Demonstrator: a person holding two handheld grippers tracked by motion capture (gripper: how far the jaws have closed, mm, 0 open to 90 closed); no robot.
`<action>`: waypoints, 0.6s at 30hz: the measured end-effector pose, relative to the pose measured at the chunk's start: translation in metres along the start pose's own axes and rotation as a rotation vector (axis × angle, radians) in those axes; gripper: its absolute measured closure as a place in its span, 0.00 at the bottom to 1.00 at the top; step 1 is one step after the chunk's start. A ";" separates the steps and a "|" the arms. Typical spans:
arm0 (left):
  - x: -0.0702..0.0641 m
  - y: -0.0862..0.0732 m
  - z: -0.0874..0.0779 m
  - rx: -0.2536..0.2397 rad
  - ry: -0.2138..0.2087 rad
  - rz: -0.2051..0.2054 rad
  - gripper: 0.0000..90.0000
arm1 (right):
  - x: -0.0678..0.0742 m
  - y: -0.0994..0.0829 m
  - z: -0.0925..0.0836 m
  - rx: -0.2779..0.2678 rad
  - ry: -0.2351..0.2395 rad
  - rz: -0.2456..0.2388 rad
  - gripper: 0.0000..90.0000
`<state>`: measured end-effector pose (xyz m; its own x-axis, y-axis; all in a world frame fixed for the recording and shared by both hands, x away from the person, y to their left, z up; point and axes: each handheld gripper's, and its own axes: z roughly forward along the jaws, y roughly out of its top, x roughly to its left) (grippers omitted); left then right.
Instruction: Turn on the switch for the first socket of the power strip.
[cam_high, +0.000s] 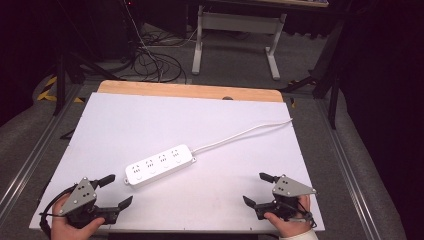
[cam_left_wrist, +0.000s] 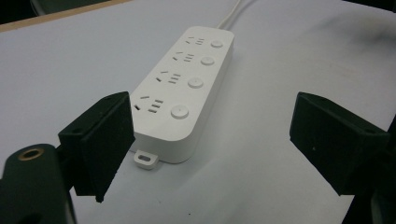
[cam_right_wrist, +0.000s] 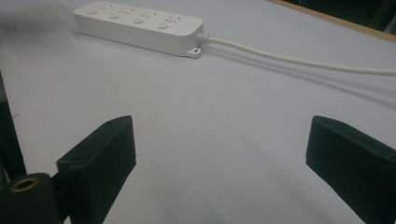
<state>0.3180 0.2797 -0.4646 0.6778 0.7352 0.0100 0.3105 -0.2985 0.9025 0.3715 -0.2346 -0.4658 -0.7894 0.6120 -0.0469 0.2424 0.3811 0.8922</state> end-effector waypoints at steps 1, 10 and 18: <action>0.000 0.000 0.000 0.004 -0.011 -0.004 0.16 | 0.000 0.000 0.000 0.000 0.001 0.000 0.10; 0.002 0.000 0.000 0.000 -0.015 -0.014 0.15 | 0.000 -0.001 0.001 0.004 0.007 0.000 0.11; 0.004 0.001 -0.002 -0.013 -0.018 -0.008 0.14 | 0.000 -0.001 0.002 0.005 0.010 -0.005 0.11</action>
<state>0.3194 0.2834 -0.4627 0.6871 0.7266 -0.0048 0.3073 -0.2845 0.9081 0.3723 -0.2332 -0.4681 -0.7963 0.6032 -0.0464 0.2417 0.3875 0.8896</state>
